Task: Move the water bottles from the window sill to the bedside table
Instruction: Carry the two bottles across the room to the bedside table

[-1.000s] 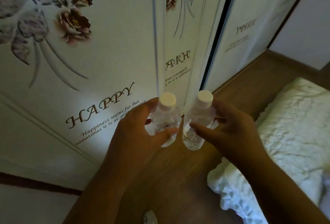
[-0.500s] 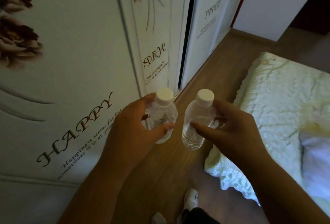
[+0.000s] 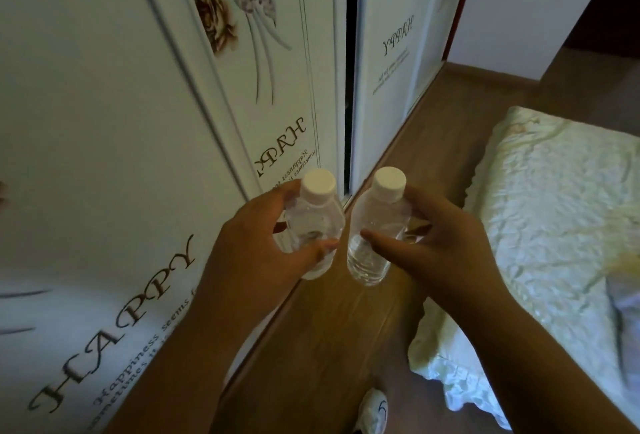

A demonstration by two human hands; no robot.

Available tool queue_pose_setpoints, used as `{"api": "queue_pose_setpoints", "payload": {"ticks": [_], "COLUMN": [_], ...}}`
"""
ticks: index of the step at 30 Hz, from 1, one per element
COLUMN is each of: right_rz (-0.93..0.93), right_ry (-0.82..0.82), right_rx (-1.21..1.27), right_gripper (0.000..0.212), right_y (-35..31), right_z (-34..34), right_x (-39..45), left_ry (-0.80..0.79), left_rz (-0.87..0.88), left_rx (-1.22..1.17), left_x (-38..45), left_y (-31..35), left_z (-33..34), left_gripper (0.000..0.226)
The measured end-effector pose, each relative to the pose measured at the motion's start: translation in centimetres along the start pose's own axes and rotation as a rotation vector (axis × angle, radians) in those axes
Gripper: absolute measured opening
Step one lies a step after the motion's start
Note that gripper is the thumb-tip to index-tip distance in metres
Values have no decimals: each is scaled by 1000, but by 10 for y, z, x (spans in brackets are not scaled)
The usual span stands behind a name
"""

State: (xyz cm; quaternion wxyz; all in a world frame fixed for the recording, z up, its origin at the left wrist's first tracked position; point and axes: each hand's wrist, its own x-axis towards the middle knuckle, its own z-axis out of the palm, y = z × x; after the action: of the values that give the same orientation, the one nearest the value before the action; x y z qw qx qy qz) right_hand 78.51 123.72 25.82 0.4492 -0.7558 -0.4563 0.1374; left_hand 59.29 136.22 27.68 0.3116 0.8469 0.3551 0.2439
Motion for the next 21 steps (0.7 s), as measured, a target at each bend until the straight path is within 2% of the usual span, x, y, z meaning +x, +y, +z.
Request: {"api": "queue_pose_setpoints", "payload": {"ticks": [6, 13, 21], "right_rz": [-1, 102, 209], "right_ry": [48, 102, 258], "right_rx": [-10, -63, -69], "right_gripper": [67, 71, 70], "right_y": [19, 43, 53], "right_z": [-25, -53, -61], "right_x": [33, 50, 72], "left_ry": [-10, -97, -211], "left_rz": [23, 60, 179], "left_rx": [-26, -66, -61], "left_x": [38, 80, 141], "left_y": [17, 33, 31], "left_z": [27, 60, 89], "left_gripper": [74, 72, 74]}}
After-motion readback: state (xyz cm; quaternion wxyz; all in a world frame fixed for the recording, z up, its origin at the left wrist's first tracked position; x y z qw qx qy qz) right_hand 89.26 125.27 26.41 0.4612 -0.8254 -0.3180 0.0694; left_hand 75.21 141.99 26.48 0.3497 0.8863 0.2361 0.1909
